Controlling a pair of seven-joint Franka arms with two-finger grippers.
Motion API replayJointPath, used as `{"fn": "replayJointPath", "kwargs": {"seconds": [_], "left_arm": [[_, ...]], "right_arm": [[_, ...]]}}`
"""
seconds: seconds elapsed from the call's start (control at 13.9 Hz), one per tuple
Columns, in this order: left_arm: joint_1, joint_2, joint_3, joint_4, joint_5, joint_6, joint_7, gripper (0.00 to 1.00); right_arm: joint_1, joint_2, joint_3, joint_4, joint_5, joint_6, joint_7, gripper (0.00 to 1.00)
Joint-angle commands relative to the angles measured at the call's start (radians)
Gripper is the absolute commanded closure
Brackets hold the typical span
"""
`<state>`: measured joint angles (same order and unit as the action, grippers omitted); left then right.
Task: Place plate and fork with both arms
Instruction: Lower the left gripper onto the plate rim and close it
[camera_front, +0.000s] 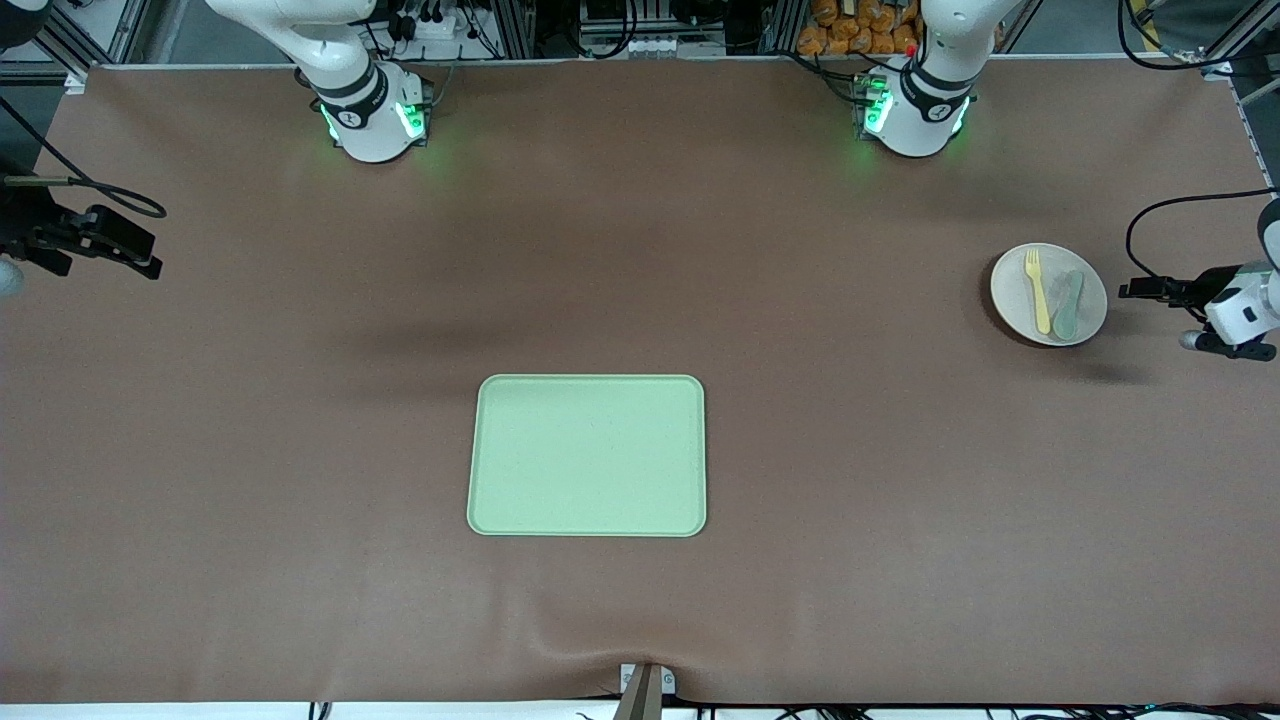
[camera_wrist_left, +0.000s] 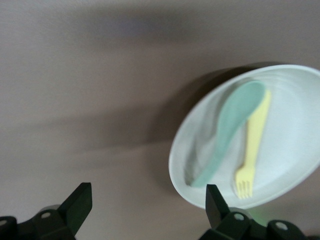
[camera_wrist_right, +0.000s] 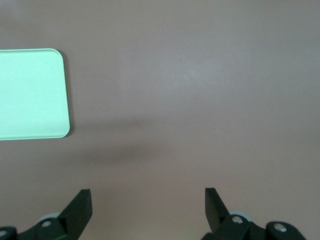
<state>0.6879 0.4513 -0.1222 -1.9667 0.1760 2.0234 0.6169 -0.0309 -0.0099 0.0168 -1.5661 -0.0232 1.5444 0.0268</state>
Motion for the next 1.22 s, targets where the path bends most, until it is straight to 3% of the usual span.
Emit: {"fn": "replayJointPath", "kwargs": {"seconds": [0.0, 0.22, 0.93, 1.15], "left_arm": [[0.002, 0.009, -0.016, -0.043, 0.020, 0.079, 0.007, 0.00], [0.004, 0.035, -0.014, -0.057, 0.022, 0.132, 0.007, 0.00], [0.004, 0.041, -0.014, -0.083, 0.023, 0.135, 0.026, 0.00], [0.004, 0.044, -0.014, -0.083, 0.023, 0.138, 0.026, 0.40]], "right_arm": [[-0.006, -0.002, 0.005, 0.000, -0.017, -0.006, -0.011, 0.00], [-0.006, -0.002, 0.005, 0.000, -0.017, -0.006, -0.011, 0.00], [-0.006, -0.002, 0.005, -0.005, -0.015, -0.004, -0.011, 0.00], [-0.006, -0.002, 0.005, -0.005, -0.017, -0.004, -0.011, 0.00]]}}
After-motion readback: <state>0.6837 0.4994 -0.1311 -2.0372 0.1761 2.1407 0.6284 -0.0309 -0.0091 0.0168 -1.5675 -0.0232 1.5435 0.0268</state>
